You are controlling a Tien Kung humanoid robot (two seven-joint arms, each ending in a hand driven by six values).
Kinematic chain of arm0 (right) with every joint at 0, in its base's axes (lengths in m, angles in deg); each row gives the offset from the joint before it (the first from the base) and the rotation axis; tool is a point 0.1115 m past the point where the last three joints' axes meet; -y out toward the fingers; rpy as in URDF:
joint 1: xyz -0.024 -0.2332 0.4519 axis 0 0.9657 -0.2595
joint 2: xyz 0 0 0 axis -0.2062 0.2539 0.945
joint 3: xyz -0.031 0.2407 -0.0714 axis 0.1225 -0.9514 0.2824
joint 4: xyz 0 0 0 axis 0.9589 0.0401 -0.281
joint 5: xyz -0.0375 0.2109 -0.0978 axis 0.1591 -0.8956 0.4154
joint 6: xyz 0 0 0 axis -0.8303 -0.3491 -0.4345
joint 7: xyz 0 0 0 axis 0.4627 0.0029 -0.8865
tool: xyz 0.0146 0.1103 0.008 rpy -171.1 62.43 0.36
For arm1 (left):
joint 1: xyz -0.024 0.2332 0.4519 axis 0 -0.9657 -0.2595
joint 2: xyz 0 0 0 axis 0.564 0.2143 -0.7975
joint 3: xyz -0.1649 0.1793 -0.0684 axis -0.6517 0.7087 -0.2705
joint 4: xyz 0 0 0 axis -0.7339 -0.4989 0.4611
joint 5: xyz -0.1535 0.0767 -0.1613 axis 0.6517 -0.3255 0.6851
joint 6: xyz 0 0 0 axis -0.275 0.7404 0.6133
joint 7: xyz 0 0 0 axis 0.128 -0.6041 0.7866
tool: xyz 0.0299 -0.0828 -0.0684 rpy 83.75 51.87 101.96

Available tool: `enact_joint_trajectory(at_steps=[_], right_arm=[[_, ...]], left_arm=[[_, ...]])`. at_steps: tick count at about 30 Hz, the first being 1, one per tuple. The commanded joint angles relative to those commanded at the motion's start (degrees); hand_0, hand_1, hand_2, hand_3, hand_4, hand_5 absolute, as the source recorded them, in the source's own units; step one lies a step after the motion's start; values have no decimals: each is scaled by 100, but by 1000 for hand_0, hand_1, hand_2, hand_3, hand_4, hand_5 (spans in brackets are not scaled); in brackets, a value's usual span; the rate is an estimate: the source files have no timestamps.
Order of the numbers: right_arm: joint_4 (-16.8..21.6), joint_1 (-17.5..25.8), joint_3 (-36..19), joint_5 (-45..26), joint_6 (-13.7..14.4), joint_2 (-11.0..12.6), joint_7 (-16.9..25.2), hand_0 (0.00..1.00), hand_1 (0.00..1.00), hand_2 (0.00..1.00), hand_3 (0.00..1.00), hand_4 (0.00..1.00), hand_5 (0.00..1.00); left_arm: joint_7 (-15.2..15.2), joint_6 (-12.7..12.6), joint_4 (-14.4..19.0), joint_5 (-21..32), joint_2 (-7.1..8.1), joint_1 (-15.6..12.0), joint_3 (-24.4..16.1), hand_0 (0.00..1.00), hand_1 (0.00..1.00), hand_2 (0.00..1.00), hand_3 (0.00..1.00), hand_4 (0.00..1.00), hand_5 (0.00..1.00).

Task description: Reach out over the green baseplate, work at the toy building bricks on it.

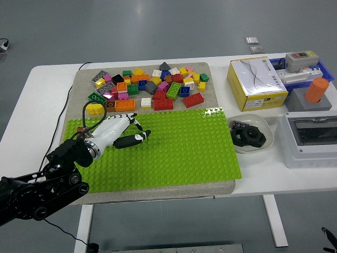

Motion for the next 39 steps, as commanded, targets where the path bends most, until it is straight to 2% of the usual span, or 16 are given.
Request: enact_joint_trajectory(at_steps=[7, 11, 14, 18, 23, 26, 39], right_arm=[[2, -2, 15, -27, 0, -2, 11, 680, 656, 715, 731, 881, 839], [3, 0, 10, -17, 0, -2, 8, 680, 656, 715, 732, 881, 839], [4, 0, 1, 3, 2, -2, 0, 680, 656, 715, 732, 881, 839], [6, 11, 6, -15, 7, 8, 3, 681, 656, 715, 732, 881, 838], [6, 27, -8, 6, 11, 7, -9, 681, 655, 715, 732, 880, 837], [4, 46, -16, 14, 11, 2, -13, 681, 655, 715, 732, 880, 837], [9, 46, 16, -25, 6, -24, -2, 681, 656, 715, 732, 878, 836]], left_arm=[[1, -4, 29, -12, 15, -11, -9, 998, 998, 998, 669, 704, 998], [3, -12, -23, -59, 5, -12, -102, 998, 998, 998, 669, 705, 998], [-24, -1, 27, -138, 53, -35, -268, 998, 998, 998, 669, 705, 998], [-126, 45, 314, -201, 288, -102, -433, 998, 998, 998, 669, 707, 998], [-254, 102, 662, -184, 576, -260, -393, 998, 998, 998, 669, 708, 998], [-251, 103, 738, -138, 654, -336, -357, 998, 998, 998, 669, 708, 998], [-156, 54, 412, -110, 489, -410, -363, 998, 998, 998, 672, 709, 998]])
